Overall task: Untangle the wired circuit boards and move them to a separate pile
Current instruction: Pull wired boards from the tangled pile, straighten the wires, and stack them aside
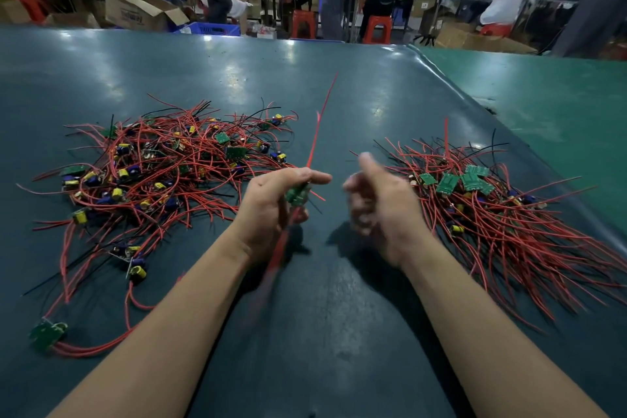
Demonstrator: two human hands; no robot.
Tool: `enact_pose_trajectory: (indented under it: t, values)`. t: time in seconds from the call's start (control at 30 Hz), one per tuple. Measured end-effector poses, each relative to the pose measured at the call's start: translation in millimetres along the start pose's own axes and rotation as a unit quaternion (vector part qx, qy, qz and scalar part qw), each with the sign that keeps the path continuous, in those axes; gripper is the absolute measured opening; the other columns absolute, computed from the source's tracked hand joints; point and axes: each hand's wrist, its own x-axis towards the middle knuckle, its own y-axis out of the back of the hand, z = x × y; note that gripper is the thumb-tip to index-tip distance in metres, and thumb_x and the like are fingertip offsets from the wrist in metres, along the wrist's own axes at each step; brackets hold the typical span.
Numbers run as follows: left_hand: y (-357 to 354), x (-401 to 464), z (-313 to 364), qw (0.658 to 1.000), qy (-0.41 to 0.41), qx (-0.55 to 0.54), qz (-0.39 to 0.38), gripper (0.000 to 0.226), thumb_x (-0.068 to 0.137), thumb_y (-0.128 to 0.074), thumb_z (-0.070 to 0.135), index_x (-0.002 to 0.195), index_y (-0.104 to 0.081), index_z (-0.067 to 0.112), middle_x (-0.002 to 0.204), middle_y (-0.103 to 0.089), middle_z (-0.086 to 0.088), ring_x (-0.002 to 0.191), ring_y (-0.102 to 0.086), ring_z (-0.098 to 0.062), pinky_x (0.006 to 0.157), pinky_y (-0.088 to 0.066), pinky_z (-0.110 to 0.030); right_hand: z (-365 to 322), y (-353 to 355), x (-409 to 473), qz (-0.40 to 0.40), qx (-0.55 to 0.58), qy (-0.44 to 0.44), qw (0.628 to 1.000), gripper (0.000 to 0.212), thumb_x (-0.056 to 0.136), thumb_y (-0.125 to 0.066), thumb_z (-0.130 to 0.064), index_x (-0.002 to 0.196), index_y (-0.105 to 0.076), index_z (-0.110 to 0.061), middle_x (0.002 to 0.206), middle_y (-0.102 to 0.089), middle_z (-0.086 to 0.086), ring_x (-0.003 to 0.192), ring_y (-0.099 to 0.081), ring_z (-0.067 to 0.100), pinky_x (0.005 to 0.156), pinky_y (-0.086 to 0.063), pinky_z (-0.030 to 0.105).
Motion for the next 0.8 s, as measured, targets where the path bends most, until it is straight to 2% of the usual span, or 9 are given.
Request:
enact_pose_trajectory:
  t: [0.07, 0.13, 0.2, 0.3, 0.43, 0.53, 0.67, 0.73, 0.8]
  values:
    - [-5.7, 0.4, -4.9, 1.0, -0.001, -0.001, -0.001, 0.028, 0.078, -0.066, 0.022, 0.093, -0.073, 0.0, 0.081, -0.07, -0.007, 0.07, -0.062, -0.015, 0.06, -0.05, -0.023, 10.1, -13.1, -10.1, -0.126, -0.099, -0.025, 0.987, 0.037, 0.077, -0.066, -0.053, 0.069, -0.07, -0.017, 0.053, -0.05, 0.001, 0.032, -0.037, 0.006, 0.033, -0.028, 0.014]
    - [-7.5, -0.4, -8.1, 1.0, 0.005, 0.004, -0.005, 0.035, 0.08, -0.063, 0.028, 0.099, -0.074, 0.001, 0.095, -0.072, -0.017, 0.083, -0.065, -0.027, 0.073, -0.053, -0.034, 13.6, -15.0, -13.5, -0.18, -0.12, -0.011, 0.976, 0.022, 0.074, -0.069, -0.042, 0.072, -0.074, -0.021, 0.056, -0.051, 0.005, 0.033, -0.038, 0.007, 0.031, -0.031, 0.016]
    - [-7.1, -0.9, -6.3, 1.0, 0.022, 0.018, -0.013, 0.041, 0.082, -0.06, 0.039, 0.104, -0.075, 0.008, 0.102, -0.069, -0.026, 0.085, -0.063, -0.031, 0.075, -0.053, -0.035, 11.2, -10.6, -12.1, -0.185, -0.1, -0.011, 0.977, 0.017, 0.076, -0.07, -0.033, 0.08, -0.076, -0.017, 0.055, -0.055, 0.003, 0.033, -0.039, 0.005, 0.031, -0.031, 0.015]
    - [-7.5, 2.9, -4.4, 0.999, 0.031, 0.02, 0.026, 0.05, 0.081, -0.054, 0.051, 0.109, -0.073, 0.013, 0.1, -0.067, -0.026, 0.085, -0.059, -0.03, 0.072, -0.048, -0.035, 9.1, -10.6, -12.0, -0.171, -0.084, -0.017, 0.982, 0.032, 0.077, -0.069, -0.031, 0.097, -0.074, -0.006, 0.064, -0.06, 0.003, 0.037, -0.041, 0.004, 0.032, -0.03, 0.015]
    - [-2.9, 9.7, -7.5, 0.979, -0.098, 0.09, 0.152, 0.03, 0.099, -0.051, 0.029, 0.092, -0.075, 0.014, 0.074, -0.062, -0.002, 0.067, -0.049, -0.016, 0.062, -0.037, -0.025, 0.9, -11.7, -11.8, -0.103, -0.032, 0.028, 0.994, 0.012, 0.084, -0.066, -0.01, 0.094, -0.073, -0.01, 0.072, -0.068, -0.005, 0.051, -0.057, 0.006, 0.04, -0.043, 0.016]
    - [5.3, 11.1, -5.7, 0.93, -0.208, 0.157, 0.26, 0.036, 0.101, -0.043, 0.028, 0.093, -0.072, 0.009, 0.069, -0.06, 0.004, 0.063, -0.05, -0.006, 0.06, -0.038, -0.023, -10.1, -10.8, -6.6, 0.029, 0.118, 0.074, 0.99, 0.013, 0.087, -0.063, 0.003, 0.087, -0.071, -0.008, 0.074, -0.071, -0.003, 0.056, -0.063, 0.007, 0.056, -0.055, 0.019]
    - [23.5, 9.7, 0.5, 0.815, -0.322, 0.26, 0.405, 0.032, 0.1, -0.038, 0.024, 0.091, -0.065, 0.01, 0.085, -0.06, 0.001, 0.082, -0.051, -0.012, 0.075, -0.045, -0.04, -22.9, 4.3, -0.2, 0.223, 0.304, 0.166, 0.911, 0.019, 0.085, -0.067, 0.007, 0.074, -0.061, -0.007, 0.077, -0.068, 0.006, 0.061, -0.067, 0.013, 0.068, -0.061, 0.024]
    - [30.4, 9.6, 0.2, 0.758, -0.293, 0.378, 0.443, 0.021, 0.095, -0.046, 0.025, 0.093, -0.064, 0.013, 0.092, -0.061, 0.001, 0.09, -0.048, -0.013, 0.085, -0.043, -0.043, -23.0, 13.0, 1.9, 0.284, 0.334, 0.172, 0.882, 0.021, 0.086, -0.067, 0.008, 0.075, -0.054, -0.005, 0.087, -0.065, 0.014, 0.071, -0.069, 0.02, 0.071, -0.06, 0.025]
    - [32.2, 9.3, -3.3, 0.72, -0.217, 0.488, 0.443, 0.021, 0.09, -0.053, 0.028, 0.101, -0.065, 0.014, 0.103, -0.063, -0.005, 0.105, -0.049, -0.025, 0.09, -0.037, -0.041, -18.2, 16.2, 2.9, 0.29, 0.354, 0.125, 0.88, 0.019, 0.09, -0.062, 0.007, 0.076, -0.051, -0.002, 0.092, -0.064, 0.018, 0.07, -0.07, 0.021, 0.063, -0.059, 0.02]
